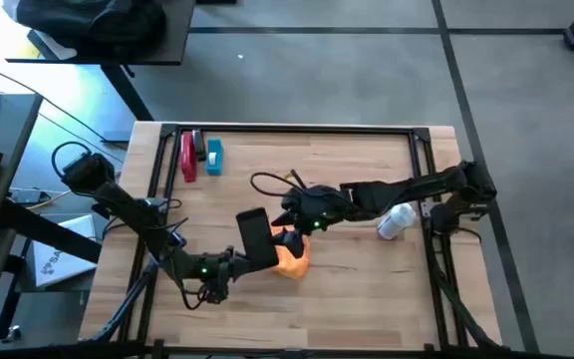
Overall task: Apply microfiber cloth
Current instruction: Wipe the front and back of the black cellphone using the yellow microfiber cloth
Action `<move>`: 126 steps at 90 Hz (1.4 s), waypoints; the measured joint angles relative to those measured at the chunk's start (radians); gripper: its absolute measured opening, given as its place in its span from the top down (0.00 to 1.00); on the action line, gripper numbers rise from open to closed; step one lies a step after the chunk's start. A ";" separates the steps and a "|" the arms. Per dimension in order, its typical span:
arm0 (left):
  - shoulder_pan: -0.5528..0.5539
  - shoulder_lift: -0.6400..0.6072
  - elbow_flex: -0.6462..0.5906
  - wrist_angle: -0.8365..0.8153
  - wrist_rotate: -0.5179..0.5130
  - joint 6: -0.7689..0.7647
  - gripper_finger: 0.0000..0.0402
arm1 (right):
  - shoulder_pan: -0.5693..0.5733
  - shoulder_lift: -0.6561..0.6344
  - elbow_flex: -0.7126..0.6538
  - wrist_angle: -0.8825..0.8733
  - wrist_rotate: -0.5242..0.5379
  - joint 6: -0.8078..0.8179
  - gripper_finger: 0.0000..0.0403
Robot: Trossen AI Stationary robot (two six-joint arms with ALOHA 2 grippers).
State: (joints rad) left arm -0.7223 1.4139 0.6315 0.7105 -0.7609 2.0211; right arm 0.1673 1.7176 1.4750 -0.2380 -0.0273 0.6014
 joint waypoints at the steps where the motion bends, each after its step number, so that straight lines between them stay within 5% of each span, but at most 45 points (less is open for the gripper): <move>1: 0.000 0.000 0.000 -0.001 0.000 0.002 0.94 | 0.000 0.000 0.000 0.004 0.000 0.000 0.37; 44: -0.019 0.000 0.041 -0.010 -0.015 0.015 0.94 | -0.001 0.004 0.000 0.125 -0.068 -0.023 0.41; 92: 0.013 -0.003 0.040 -0.013 0.021 -0.116 0.91 | 0.010 0.073 -0.002 0.264 -0.169 0.002 0.96; 115: -0.014 -0.033 0.037 0.091 0.104 -0.616 0.66 | 0.012 0.057 0.003 0.298 -0.154 -0.086 0.99; 126: -0.048 -0.102 0.042 0.133 0.045 -0.914 0.52 | 0.014 0.034 0.001 0.262 -0.123 -0.193 1.00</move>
State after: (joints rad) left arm -0.7702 1.3115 0.6736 0.8437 -0.7154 1.1066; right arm 0.1814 1.7512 1.4761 0.0241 -0.1501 0.4086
